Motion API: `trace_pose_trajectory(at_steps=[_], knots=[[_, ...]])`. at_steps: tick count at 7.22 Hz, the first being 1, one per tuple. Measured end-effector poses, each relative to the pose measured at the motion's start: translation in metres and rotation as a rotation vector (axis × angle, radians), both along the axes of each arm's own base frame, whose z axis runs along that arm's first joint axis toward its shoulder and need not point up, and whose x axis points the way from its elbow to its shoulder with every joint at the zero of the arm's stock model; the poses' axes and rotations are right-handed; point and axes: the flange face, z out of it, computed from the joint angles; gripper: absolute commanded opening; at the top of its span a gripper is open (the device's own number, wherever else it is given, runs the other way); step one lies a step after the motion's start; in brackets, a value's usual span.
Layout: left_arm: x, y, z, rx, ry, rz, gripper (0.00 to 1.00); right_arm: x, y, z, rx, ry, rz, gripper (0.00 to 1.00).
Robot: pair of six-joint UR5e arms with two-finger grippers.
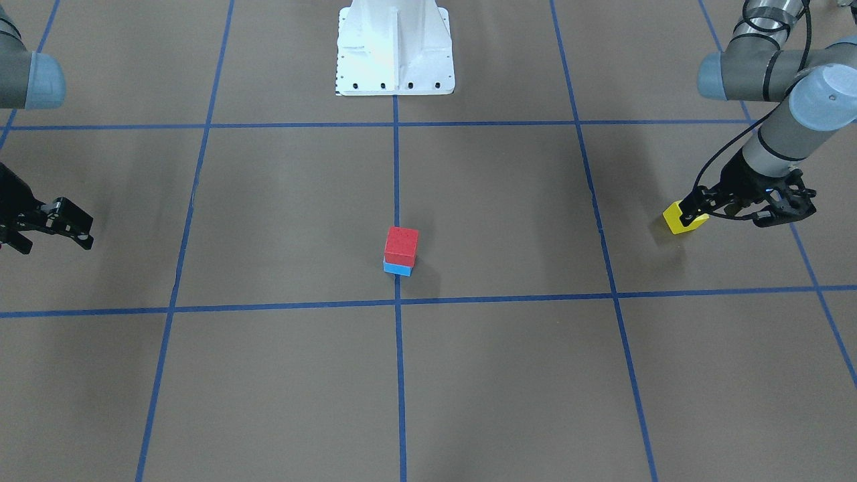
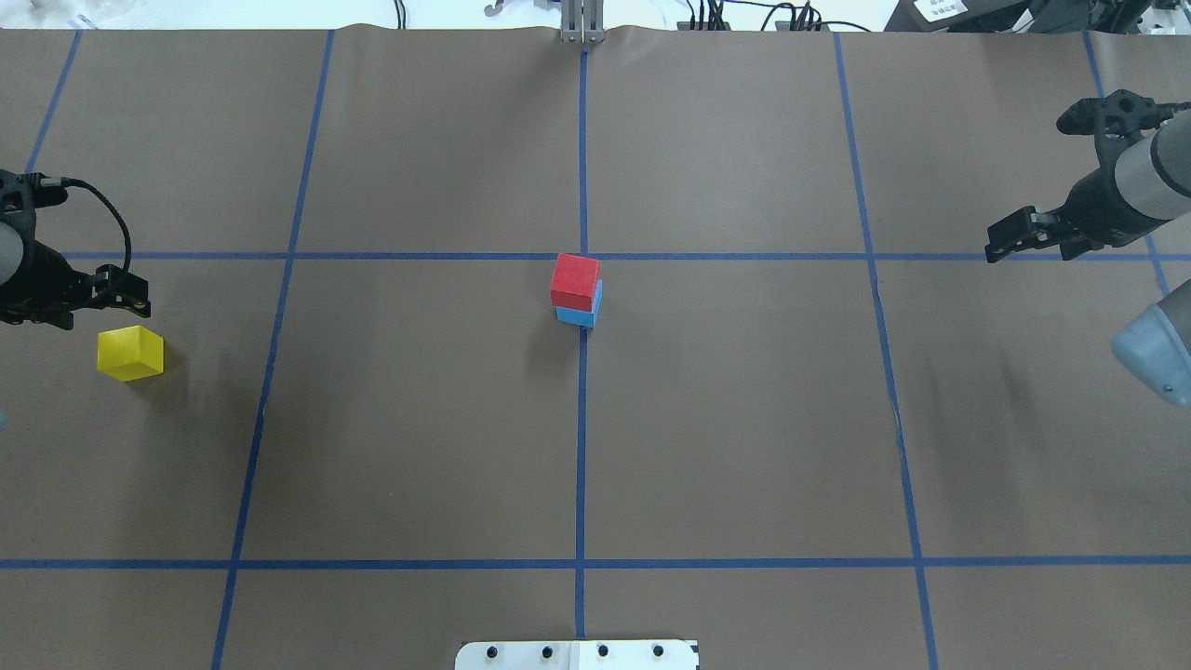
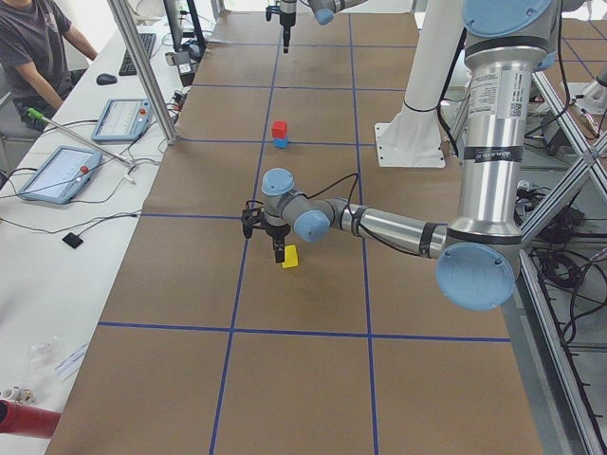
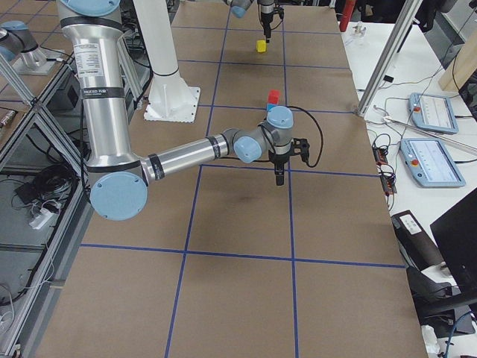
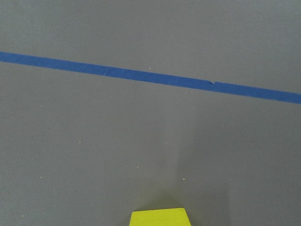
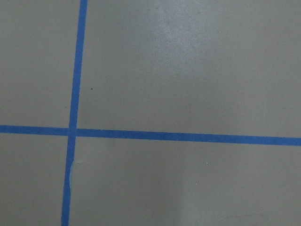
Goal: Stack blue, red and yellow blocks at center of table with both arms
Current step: 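Lower the left gripper onto the yellow cube and close on it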
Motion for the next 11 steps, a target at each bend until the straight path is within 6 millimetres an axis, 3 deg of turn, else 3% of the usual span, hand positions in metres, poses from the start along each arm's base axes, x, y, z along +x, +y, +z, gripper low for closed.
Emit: trace_pose_trajectory(at_steps=[4,6,9,10,11], knots=[[0.021,0.008,0.014,-0.030,-0.010,0.025,0.96,0.000,0.000,0.000,0.000,-0.001,0.001,0.99],[0.029,0.012,0.019,-0.036,-0.012,0.043,0.00,0.000,0.000,-0.001,-0.001,-0.001,0.002,0.99],[0.038,0.018,0.015,-0.086,0.041,0.101,0.00,0.000,0.000,-0.003,0.002,-0.003,0.002,1.00],[0.042,0.019,-0.004,-0.114,0.093,0.135,0.00,0.000,0.000,-0.004,0.005,-0.005,0.003,1.00],[0.049,0.007,-0.045,-0.136,0.137,0.156,0.00,0.000,0.000,-0.005,0.006,-0.005,0.002,1.00]])
